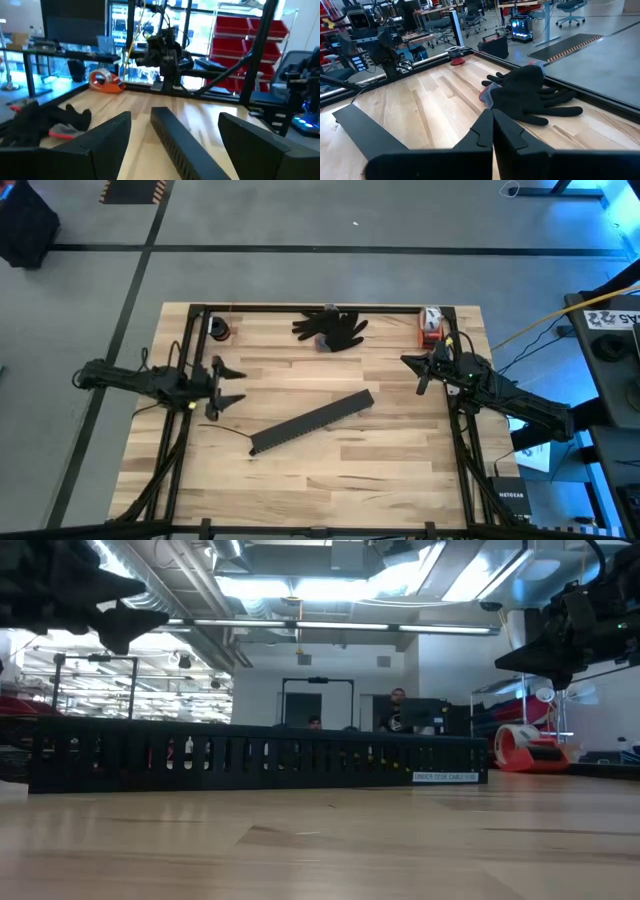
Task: Ziptie cables
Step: Return to Home Position
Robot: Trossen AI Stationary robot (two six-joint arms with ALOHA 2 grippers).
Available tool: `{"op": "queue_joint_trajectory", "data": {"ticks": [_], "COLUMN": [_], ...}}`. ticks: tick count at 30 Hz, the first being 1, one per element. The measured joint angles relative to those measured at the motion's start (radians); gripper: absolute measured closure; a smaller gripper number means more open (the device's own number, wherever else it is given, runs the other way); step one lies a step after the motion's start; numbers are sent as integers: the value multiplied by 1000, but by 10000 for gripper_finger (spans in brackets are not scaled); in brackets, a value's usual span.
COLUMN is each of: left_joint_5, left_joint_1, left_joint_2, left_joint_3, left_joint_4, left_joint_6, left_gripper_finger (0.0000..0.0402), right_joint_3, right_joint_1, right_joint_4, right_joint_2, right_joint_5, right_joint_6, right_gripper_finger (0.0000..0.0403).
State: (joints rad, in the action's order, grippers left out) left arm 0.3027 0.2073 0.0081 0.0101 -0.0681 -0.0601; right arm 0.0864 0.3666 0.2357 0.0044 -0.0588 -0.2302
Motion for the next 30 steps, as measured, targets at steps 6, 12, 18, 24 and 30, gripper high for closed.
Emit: {"op": "queue_joint_trajectory", "data": {"ticks": [6,12,18,24,30], "left_joint_5": [0,4,36,36,37], "left_joint_1": [0,-28,-125,-186,-217], "left_joint_2": [1,-1,-4,2,15], "left_joint_3": [0,0,0,0,0], "left_joint_4": [14,14,12,13,12], "left_joint_6": [122,165,162,152,129], "left_gripper_finger": [107,107,107,107,107], "right_joint_3": [0,0,0,0,0], "right_joint_1": [0,0,0,0,0], "right_joint_4": [0,0,0,0,0], "right_joint_2": [0,0,0,0,0], "right_joint_5": [0,0,0,0,0], "right_joint_6": [0,0,0,0,0], "right_gripper_finger": [402,402,402,402,402]}}
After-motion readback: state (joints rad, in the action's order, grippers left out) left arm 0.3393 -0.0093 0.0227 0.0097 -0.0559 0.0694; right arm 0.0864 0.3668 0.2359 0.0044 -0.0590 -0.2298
